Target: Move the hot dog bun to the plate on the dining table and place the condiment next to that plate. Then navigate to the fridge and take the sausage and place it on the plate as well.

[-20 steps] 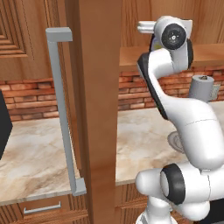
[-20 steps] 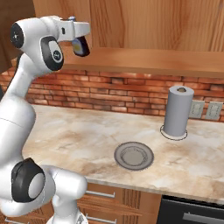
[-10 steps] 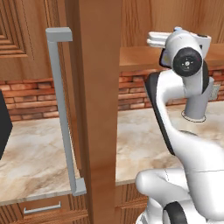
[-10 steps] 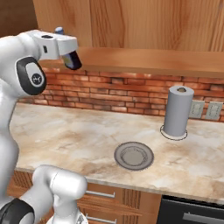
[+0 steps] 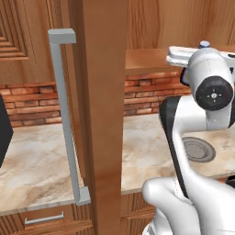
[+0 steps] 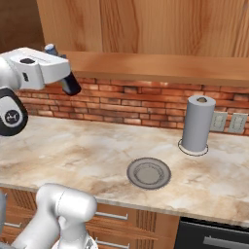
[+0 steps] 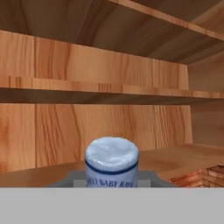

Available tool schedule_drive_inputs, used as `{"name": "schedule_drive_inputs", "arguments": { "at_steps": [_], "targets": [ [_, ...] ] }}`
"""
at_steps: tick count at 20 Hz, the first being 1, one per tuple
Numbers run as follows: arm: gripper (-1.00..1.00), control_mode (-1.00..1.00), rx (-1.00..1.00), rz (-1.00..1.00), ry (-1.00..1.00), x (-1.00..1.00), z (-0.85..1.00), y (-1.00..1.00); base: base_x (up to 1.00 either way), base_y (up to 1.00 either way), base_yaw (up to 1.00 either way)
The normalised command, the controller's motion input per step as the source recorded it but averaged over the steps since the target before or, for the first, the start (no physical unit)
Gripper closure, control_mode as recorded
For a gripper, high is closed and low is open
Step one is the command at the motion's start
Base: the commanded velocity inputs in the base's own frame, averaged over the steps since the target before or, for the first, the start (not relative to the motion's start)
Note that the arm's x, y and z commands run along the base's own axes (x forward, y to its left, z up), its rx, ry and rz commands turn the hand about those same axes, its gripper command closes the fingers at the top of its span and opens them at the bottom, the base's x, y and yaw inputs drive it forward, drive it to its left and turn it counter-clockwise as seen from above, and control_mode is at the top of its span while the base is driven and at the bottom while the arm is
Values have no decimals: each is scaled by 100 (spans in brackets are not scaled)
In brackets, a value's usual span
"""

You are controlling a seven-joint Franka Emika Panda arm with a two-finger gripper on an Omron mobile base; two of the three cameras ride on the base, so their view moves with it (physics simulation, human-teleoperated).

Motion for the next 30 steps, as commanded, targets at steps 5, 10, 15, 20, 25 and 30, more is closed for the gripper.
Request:
{"name": "schedule_drive_inputs", "arguments": {
  "at_steps": [5, 10, 15, 20, 25, 30],
  "targets": [
    [100, -100, 1, -9, 0, -100, 0, 0, 0, 0, 0],
    [100, -100, 0, -11, 3, -81, -6, 0, 0, 0, 0],
    [100, -100, 0, -6, 4, -51, -13, 0, 0, 0, 0],
    [100, 100, 0, 0, 0, -8, -2, 2, -26, 2, -8],
    [100, 100, 0, 0, 0, 0, 0, 0, -70, 2, -58],
    [100, 100, 0, 0, 0, 0, 0, 0, -60, 8, -85]
  ]
}}
